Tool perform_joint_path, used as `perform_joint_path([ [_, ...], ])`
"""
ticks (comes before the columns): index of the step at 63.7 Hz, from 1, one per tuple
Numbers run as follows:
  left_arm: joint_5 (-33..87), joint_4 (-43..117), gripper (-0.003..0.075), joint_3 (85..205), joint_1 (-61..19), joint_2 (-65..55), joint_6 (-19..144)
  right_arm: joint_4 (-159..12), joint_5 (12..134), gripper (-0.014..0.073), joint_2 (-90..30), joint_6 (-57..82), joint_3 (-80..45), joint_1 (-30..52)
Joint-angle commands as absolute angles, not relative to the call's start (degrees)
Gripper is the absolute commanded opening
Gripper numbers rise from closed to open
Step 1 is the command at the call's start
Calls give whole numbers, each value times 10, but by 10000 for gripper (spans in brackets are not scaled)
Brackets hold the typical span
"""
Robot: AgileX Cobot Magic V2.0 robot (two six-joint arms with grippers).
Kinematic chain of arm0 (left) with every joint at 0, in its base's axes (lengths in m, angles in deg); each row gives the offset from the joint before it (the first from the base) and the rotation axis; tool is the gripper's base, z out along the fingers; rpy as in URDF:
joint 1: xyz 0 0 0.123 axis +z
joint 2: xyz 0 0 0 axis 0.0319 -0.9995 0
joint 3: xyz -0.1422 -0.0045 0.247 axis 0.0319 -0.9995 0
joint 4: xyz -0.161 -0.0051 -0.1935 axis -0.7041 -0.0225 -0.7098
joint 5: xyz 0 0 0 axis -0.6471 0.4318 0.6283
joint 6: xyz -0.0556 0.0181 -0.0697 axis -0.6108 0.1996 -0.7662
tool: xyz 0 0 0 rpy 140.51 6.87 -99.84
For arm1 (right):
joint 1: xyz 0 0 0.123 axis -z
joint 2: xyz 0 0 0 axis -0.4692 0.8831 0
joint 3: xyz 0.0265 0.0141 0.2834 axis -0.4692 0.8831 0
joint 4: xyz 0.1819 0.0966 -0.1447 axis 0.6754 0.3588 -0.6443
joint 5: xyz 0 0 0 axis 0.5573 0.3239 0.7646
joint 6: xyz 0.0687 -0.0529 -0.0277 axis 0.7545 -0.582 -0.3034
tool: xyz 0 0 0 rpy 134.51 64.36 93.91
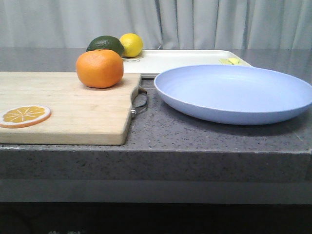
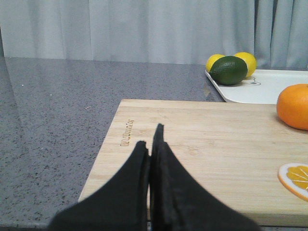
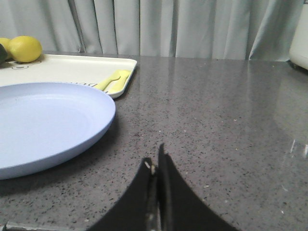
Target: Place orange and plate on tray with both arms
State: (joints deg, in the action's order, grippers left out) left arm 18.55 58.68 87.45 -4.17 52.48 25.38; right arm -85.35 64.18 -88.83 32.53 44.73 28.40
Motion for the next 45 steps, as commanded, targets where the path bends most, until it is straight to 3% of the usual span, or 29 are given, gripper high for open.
perform_joint_path([
  [1, 134, 583, -17, 872, -41, 537, 249, -854, 598, -68, -901, 325, 444, 286],
  [45, 134, 583, -17, 872, -41, 537, 249, -855, 589, -68, -901, 325, 444, 286],
])
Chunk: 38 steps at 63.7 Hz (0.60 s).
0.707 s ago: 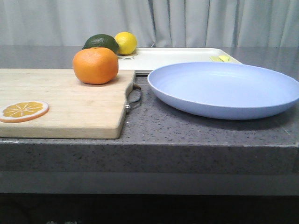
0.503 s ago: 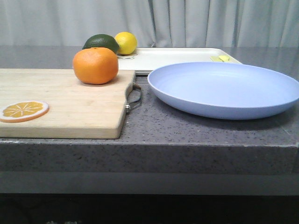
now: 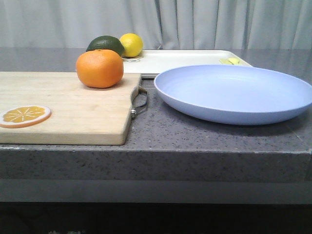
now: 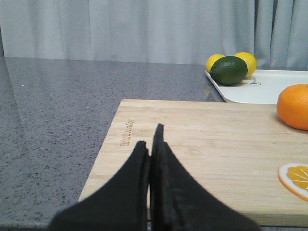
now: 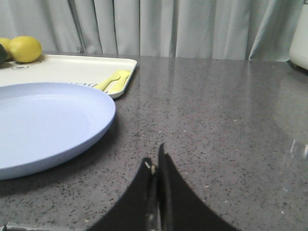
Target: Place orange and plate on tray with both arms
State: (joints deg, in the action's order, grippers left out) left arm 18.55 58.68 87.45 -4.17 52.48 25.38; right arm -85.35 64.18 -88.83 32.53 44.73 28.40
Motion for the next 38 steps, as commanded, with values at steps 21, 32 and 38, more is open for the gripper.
perform_joint_path([
  [21, 113, 573, -17, 947, -41, 536, 249, -855, 658, -68, -900, 325, 352, 286],
  [32, 226, 573, -17, 1081, -41, 516, 249, -855, 739, -68, -867, 325, 241, 286],
  [38, 296, 573, -17, 1148, -41, 486, 249, -855, 772, -68, -832, 325, 188, 286],
])
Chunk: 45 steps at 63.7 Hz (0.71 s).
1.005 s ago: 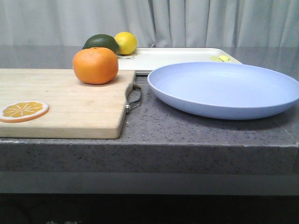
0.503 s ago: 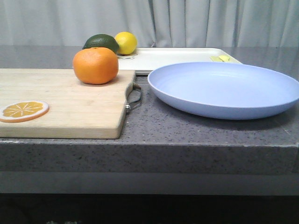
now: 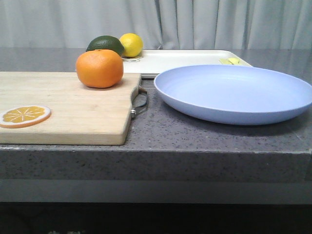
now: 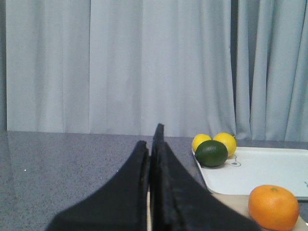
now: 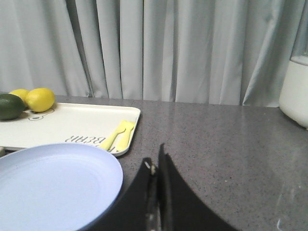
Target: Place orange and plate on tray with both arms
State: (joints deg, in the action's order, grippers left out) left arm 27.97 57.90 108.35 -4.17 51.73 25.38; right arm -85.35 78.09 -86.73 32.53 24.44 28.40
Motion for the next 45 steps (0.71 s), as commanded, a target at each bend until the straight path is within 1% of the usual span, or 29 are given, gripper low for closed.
perform_joint_path([
  [1, 304, 573, -17, 1160, -41, 478, 249, -855, 778, -68, -823, 325, 177, 286],
  [10, 397, 573, -17, 1240, -41, 411, 249, -856, 840, -68, -756, 325, 111, 286],
  [17, 452, 573, -17, 1273, -41, 360, 249, -861, 898, -68, -707, 324, 80, 286],
  [28, 470, 573, -17, 1275, -41, 308, 249, -862, 924, -68, -656, 324, 77, 286],
  [45, 469, 570, -17, 1270, -41, 268, 249, -861, 935, -68, -633, 324, 77, 286],
])
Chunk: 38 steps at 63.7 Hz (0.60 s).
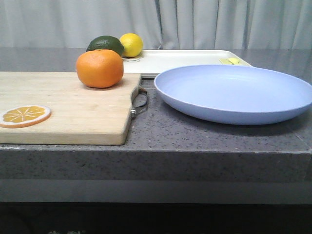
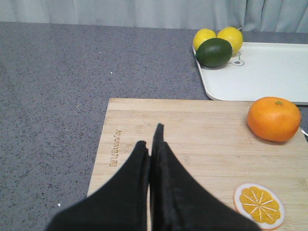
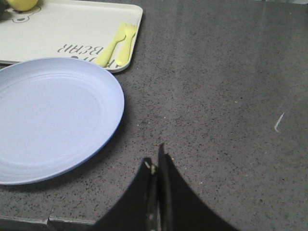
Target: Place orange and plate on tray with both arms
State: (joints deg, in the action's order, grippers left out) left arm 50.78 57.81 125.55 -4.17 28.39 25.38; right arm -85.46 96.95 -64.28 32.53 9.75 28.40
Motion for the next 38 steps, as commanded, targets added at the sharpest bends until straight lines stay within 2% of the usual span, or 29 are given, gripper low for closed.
perform_joint_path([
  [1, 469, 570, -17, 1270, -41, 267, 249, -861, 936, -68, -633, 324, 77, 286],
  [8, 469, 570, -17, 1270, -41, 260, 249, -864, 940, -64, -633, 321, 77, 286],
  [12, 468, 570, -17, 1270, -41, 260, 249, -864, 943, -31, -633, 311, 77, 286],
  [15, 466, 570, -15, 1270, -41, 260, 249, -864, 945, 17, -633, 308, 77, 286],
  [20, 464, 570, 20, 1270, -41, 260, 249, -864, 950, 180, -633, 303, 77, 286],
  [26, 461, 570, 150, 1270, -41, 260, 249, -864, 957, 434, -633, 298, 77, 286],
  [31, 461, 570, 311, 1270, -41, 260, 249, -864, 961, 624, -633, 298, 77, 286],
  [33, 461, 570, 391, 1270, -41, 260, 249, -864, 962, 669, -633, 298, 77, 286],
  [36, 461, 570, 507, 1270, -41, 260, 249, -864, 962, 650, -633, 298, 77, 286],
  [38, 461, 570, 552, 1270, -41, 260, 249, -864, 962, 643, -633, 298, 77, 286],
])
